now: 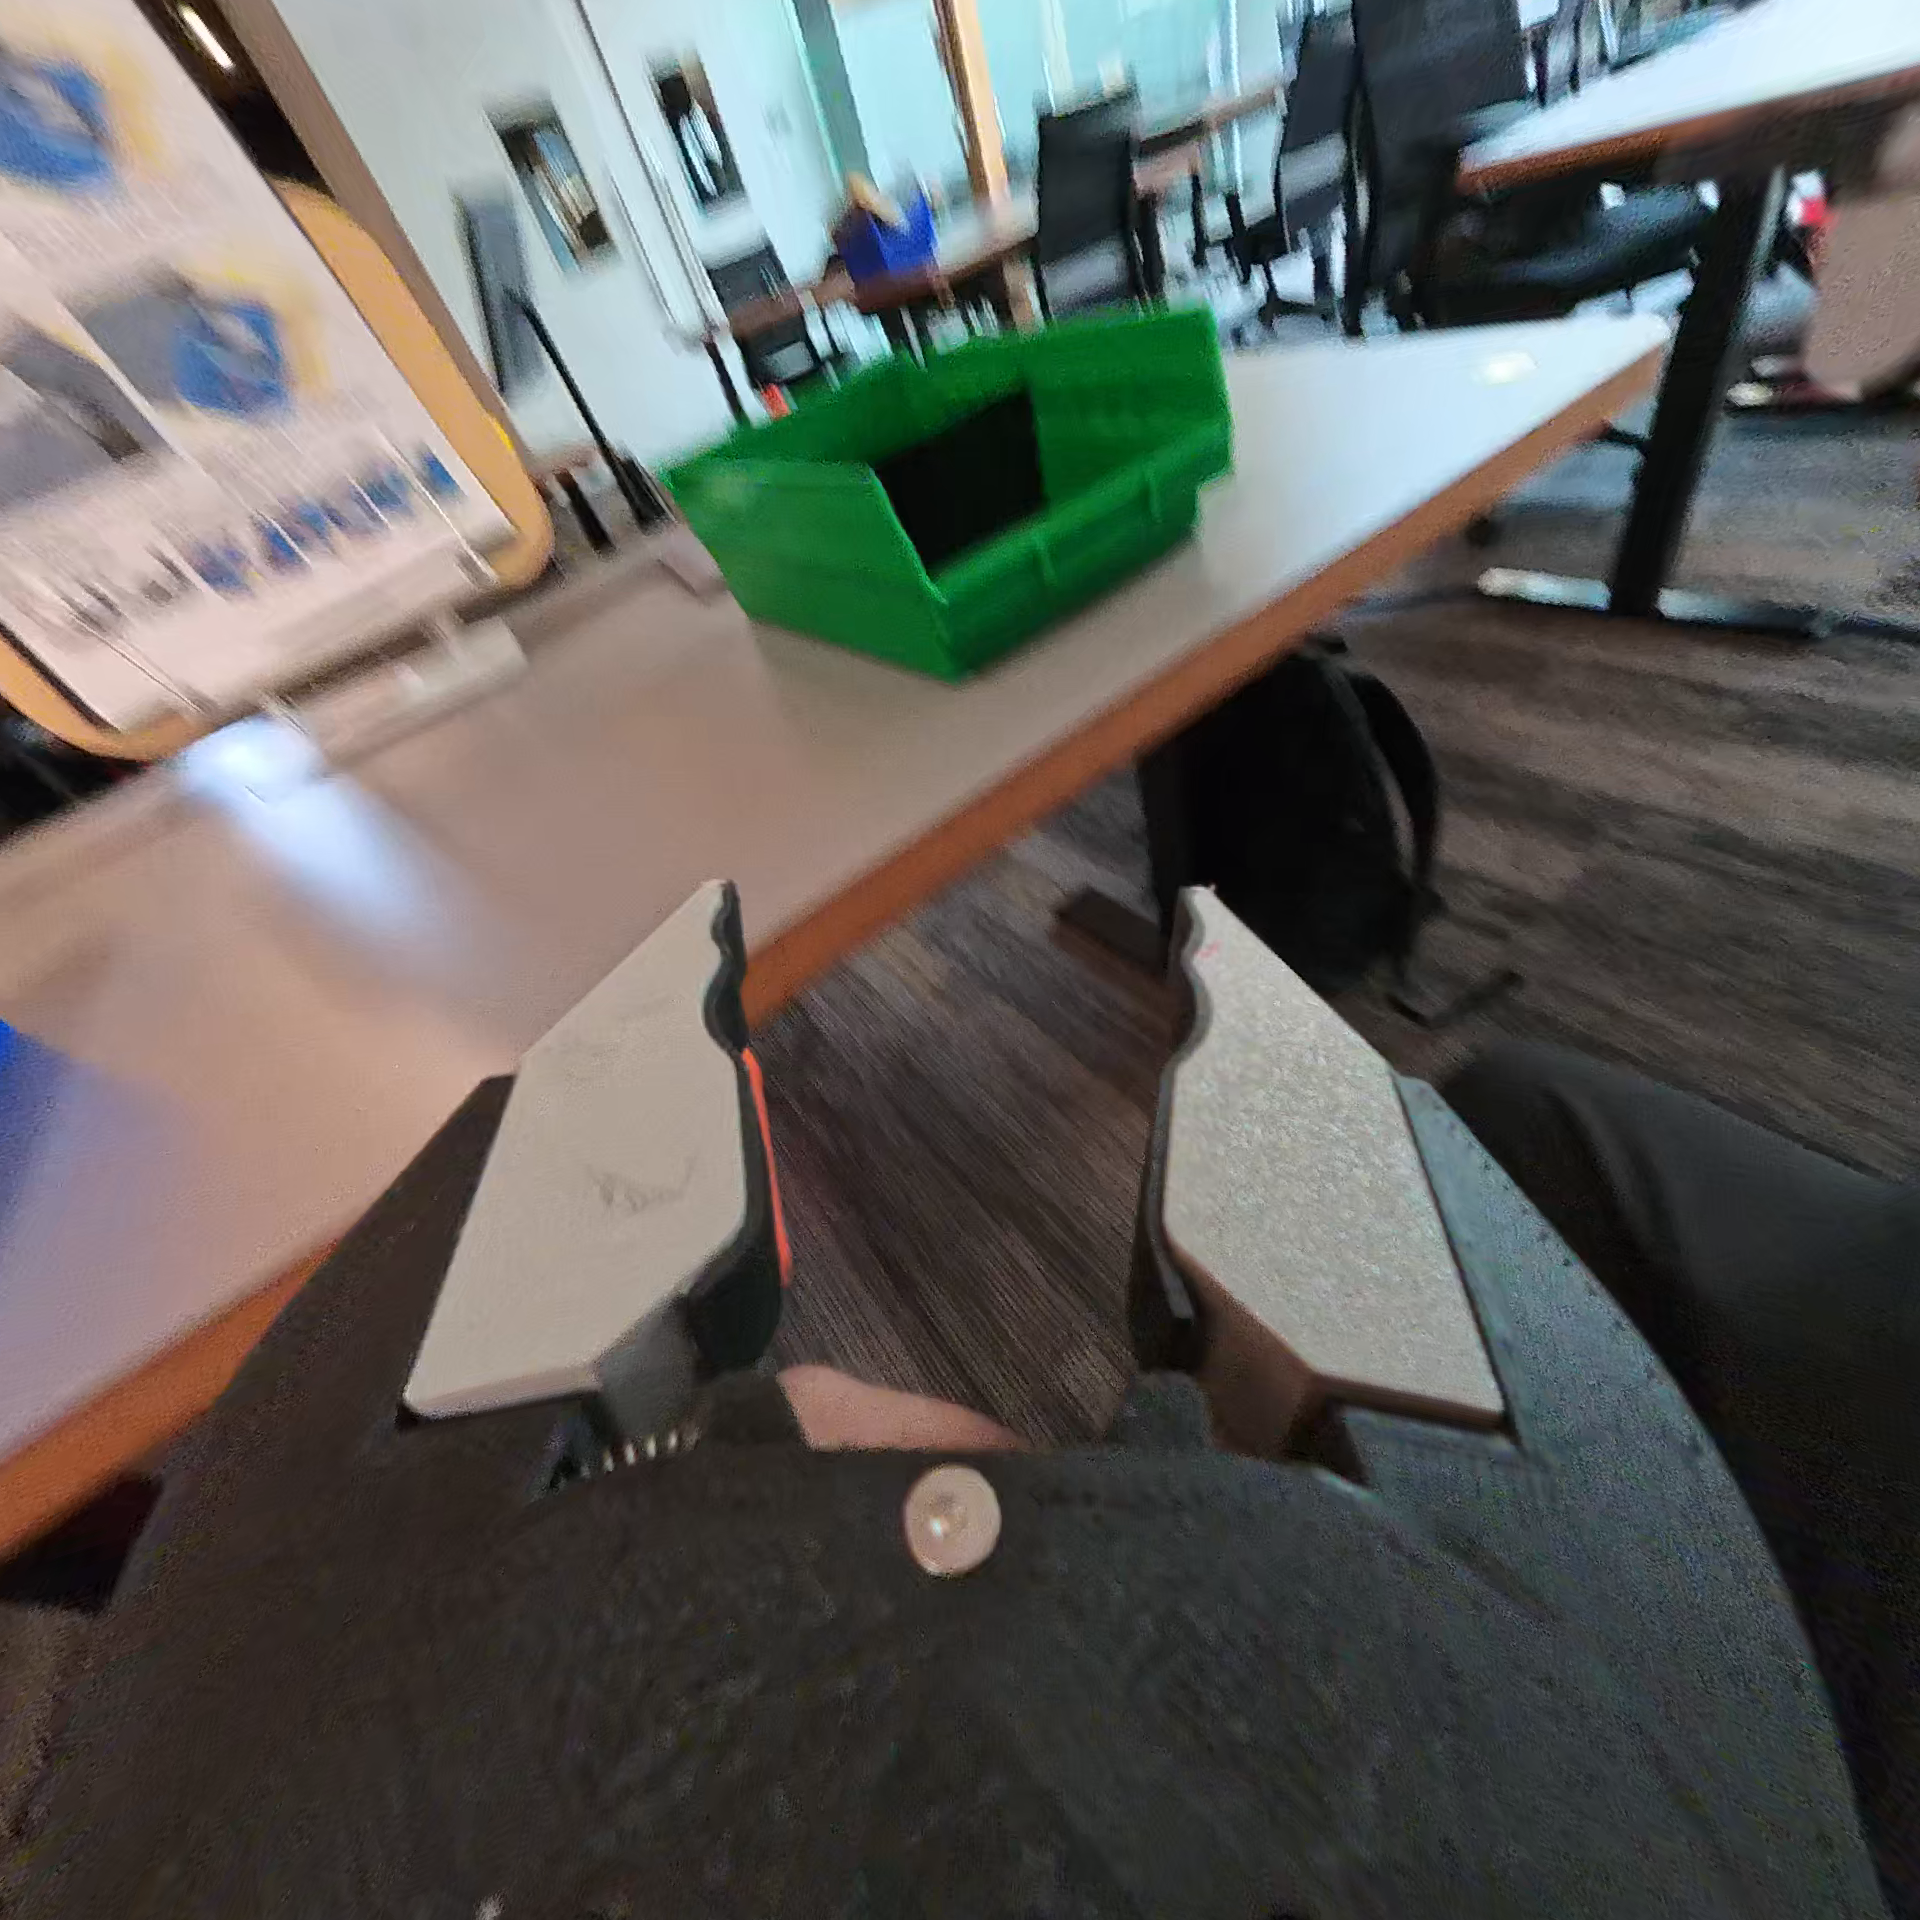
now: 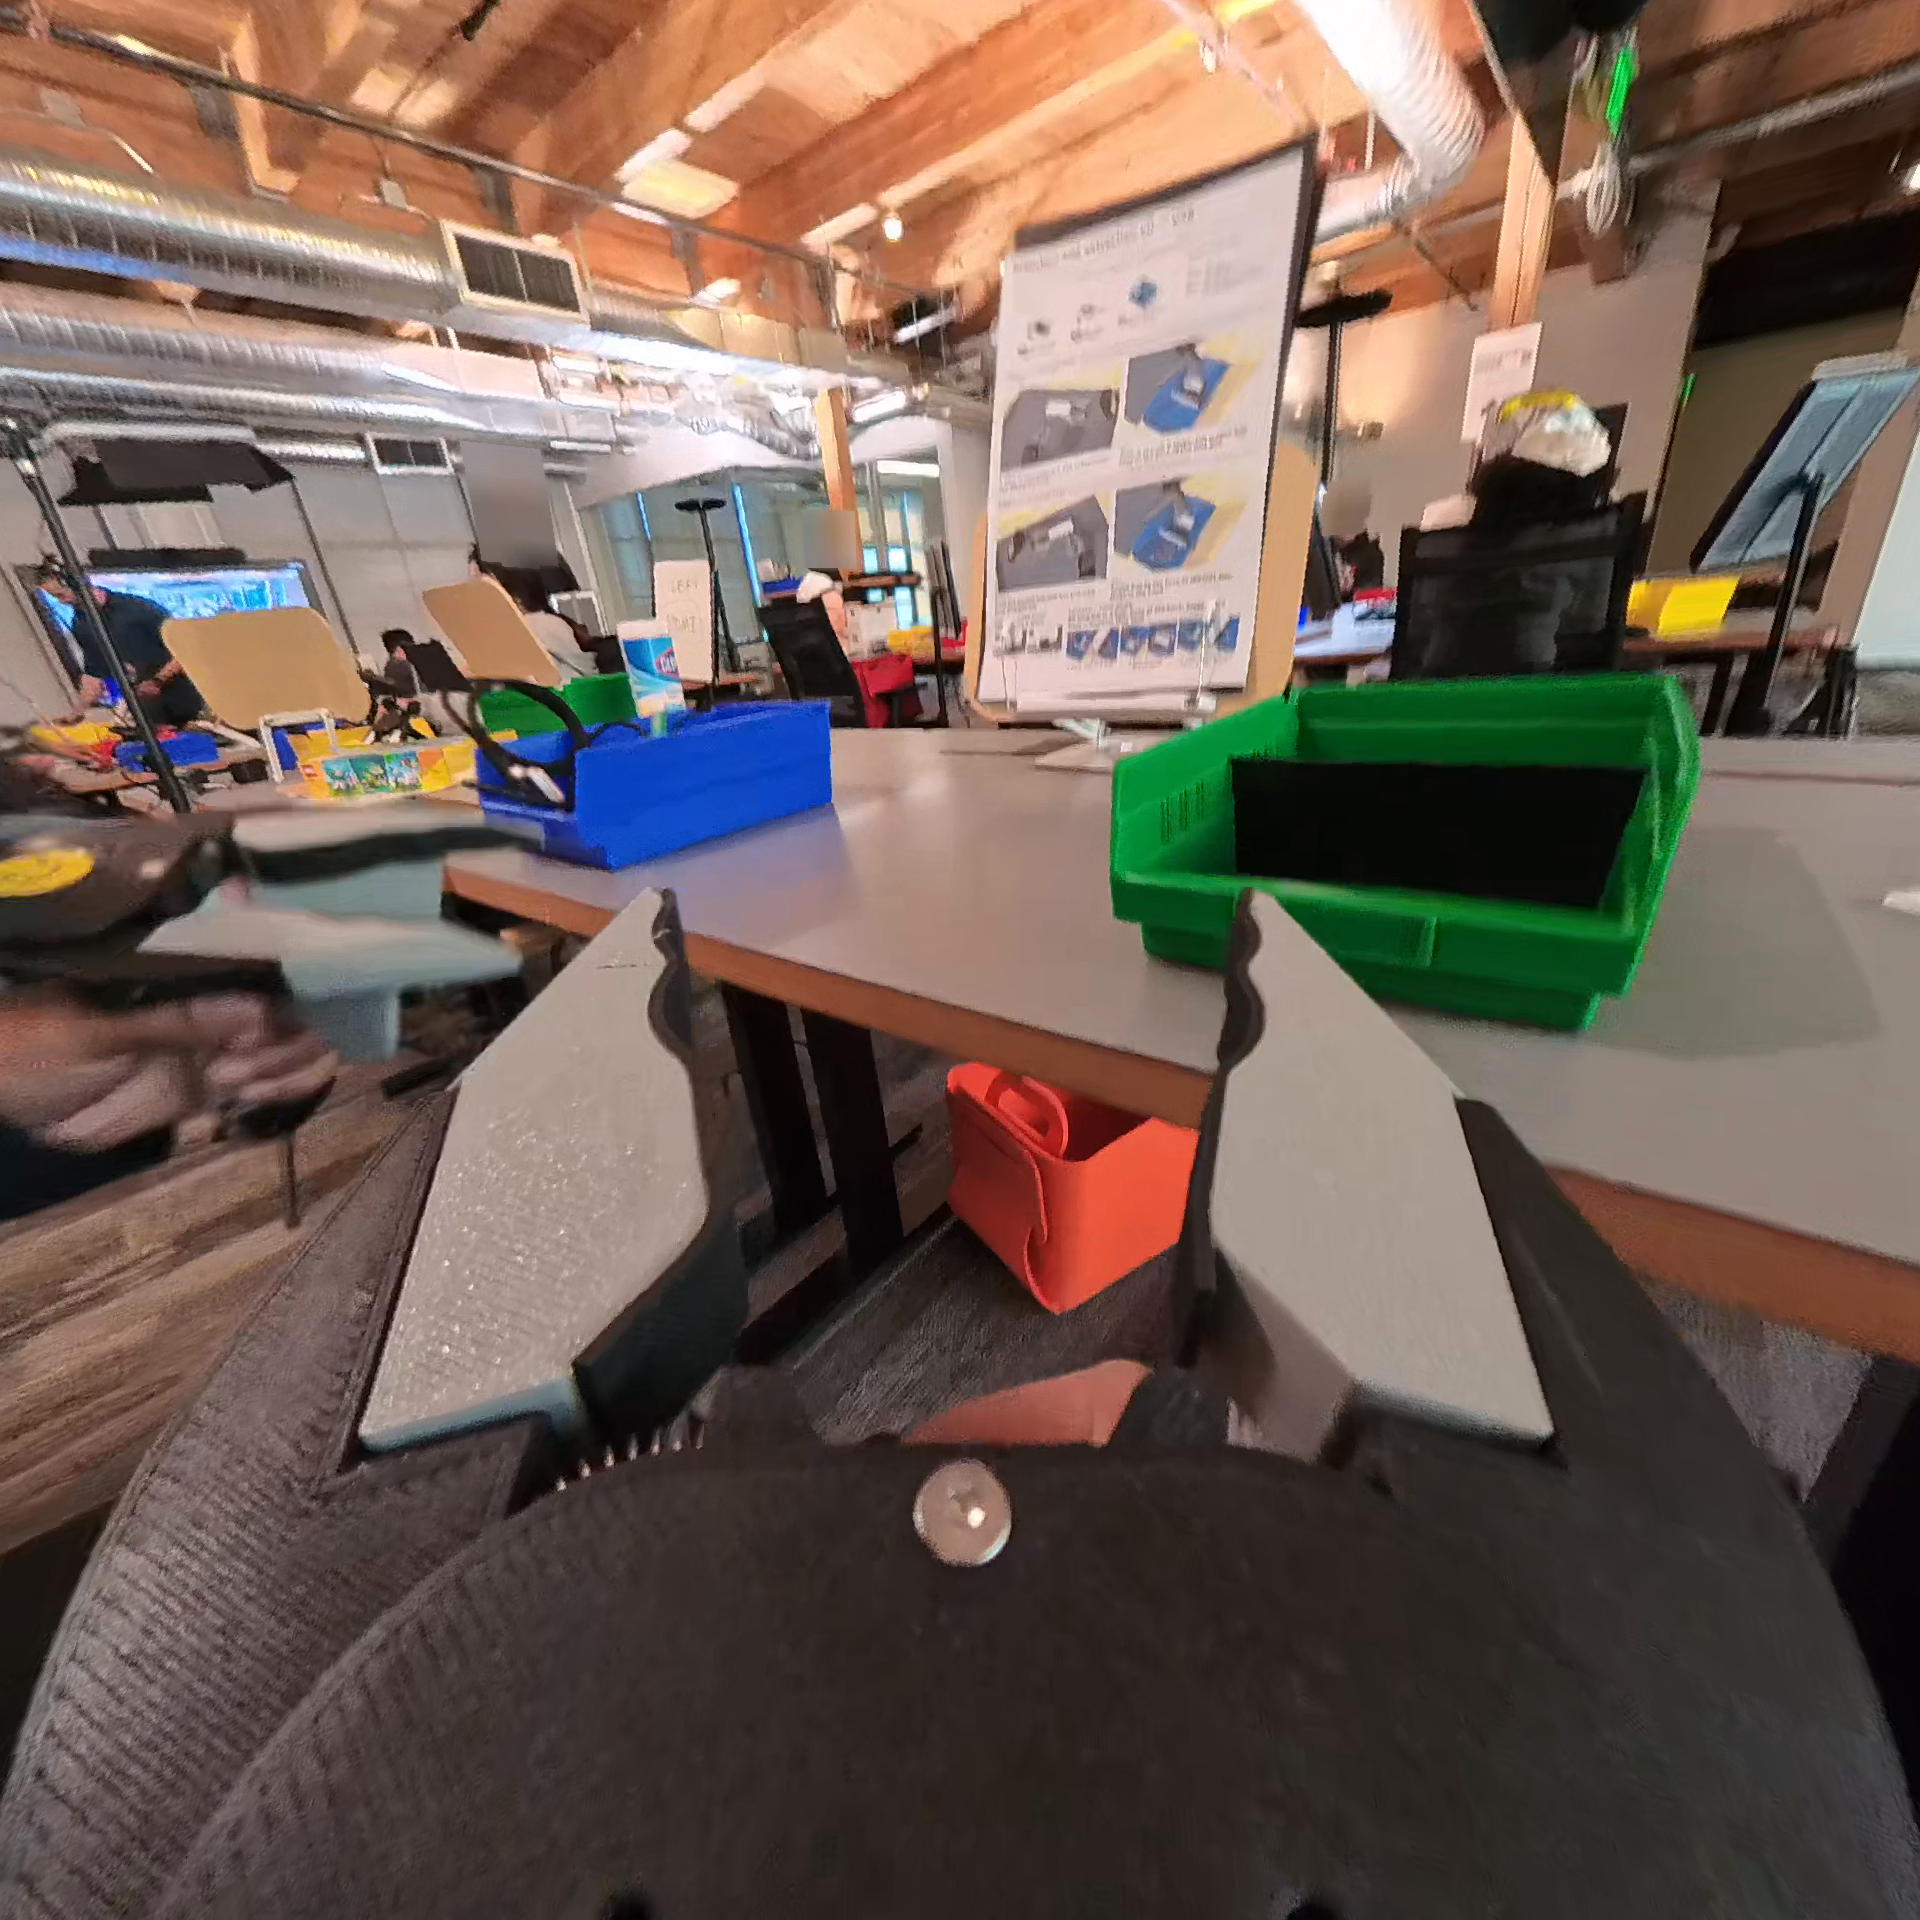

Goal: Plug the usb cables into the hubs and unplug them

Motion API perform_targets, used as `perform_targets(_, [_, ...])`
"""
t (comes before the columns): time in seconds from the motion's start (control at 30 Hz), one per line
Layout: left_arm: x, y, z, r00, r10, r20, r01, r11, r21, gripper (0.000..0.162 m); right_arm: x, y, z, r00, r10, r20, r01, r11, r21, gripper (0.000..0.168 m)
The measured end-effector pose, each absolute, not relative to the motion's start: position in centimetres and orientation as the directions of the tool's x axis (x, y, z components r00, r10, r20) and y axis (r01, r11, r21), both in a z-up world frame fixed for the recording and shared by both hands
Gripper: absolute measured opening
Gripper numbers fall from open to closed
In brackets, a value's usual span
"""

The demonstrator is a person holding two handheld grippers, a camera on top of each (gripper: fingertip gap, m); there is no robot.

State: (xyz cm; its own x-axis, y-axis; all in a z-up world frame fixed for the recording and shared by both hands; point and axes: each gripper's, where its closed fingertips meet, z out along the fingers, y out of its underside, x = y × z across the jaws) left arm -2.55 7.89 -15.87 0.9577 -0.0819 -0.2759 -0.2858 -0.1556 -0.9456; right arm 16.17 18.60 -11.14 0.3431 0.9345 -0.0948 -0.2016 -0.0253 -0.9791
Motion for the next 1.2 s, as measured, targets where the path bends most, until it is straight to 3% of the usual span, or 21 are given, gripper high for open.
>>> perform_targets(0.13, [-5.3, 9.5, -12.5, 0.949, -0.060, -0.308, -0.308, 0.010, -0.951, 0.082, 16.7, 18.9, -14.7, 0.350, 0.924, -0.153, -0.114, -0.120, -0.986, 0.105])
perform_targets(0.37, [-13.7, 4.9, -12.2, 0.958, 0.005, -0.288, -0.287, 0.083, -0.954, 0.091, 19.7, 19.3, -16.9, 0.498, 0.863, -0.089, 0.015, -0.111, -0.994, 0.107])
perform_targets(0.7, [-20.4, -3.3, -11.2, 0.984, 0.094, -0.149, -0.168, 0.243, -0.955, 0.094, 23.5, 17.9, -12.2, 0.538, 0.834, -0.125, -0.211, -0.011, -0.977, 0.103])
perform_targets(1.2, [-23.6, -9.1, -11.6, 0.959, 0.237, -0.158, -0.212, 0.226, -0.951, 0.097, 24.9, 17.7, -12.7, 0.506, 0.853, -0.130, -0.251, 0.002, -0.968, 0.102])
